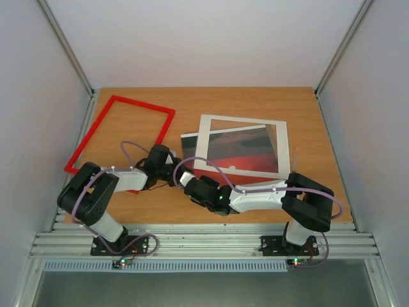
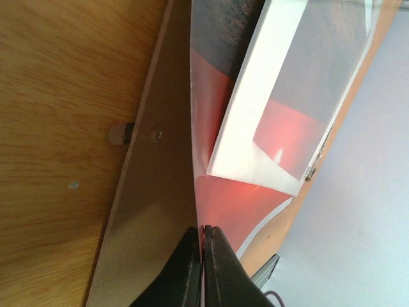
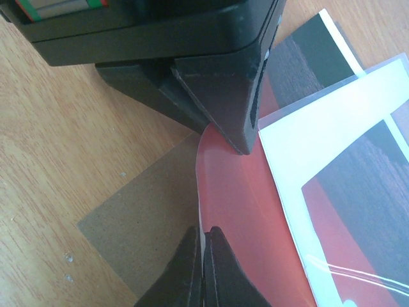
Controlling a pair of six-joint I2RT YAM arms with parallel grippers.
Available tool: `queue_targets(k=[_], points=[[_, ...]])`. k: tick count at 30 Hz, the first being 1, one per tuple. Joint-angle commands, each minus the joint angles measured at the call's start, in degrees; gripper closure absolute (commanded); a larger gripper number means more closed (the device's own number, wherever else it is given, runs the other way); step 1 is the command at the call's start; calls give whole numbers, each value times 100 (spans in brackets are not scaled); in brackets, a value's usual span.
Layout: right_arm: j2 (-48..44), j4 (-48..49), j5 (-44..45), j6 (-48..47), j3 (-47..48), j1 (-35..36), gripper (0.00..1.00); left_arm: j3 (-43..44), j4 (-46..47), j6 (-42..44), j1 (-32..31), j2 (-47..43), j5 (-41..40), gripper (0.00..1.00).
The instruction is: Take the photo out of the frame
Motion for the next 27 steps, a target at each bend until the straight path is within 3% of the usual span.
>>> queue_targets(k=[1,4,9,19,27], points=[[-176,82,32,-25,40,88,97,62,236,122,17,-210,35,99],[-307,17,19,9,16,90,91,90,-279,315,17,-549,-106,99],[-627,-310,4,130,20,92,67,307,-1510,826,17,-1367,-514,100],[-1636,-1013,-384,498,-61,95,34,1191,-3960,1878,16,-2522,-1378,99],[-2384,-1486,-526,681,-151,90,18,2138,-5553,2552,23,-3048,-2027,99]])
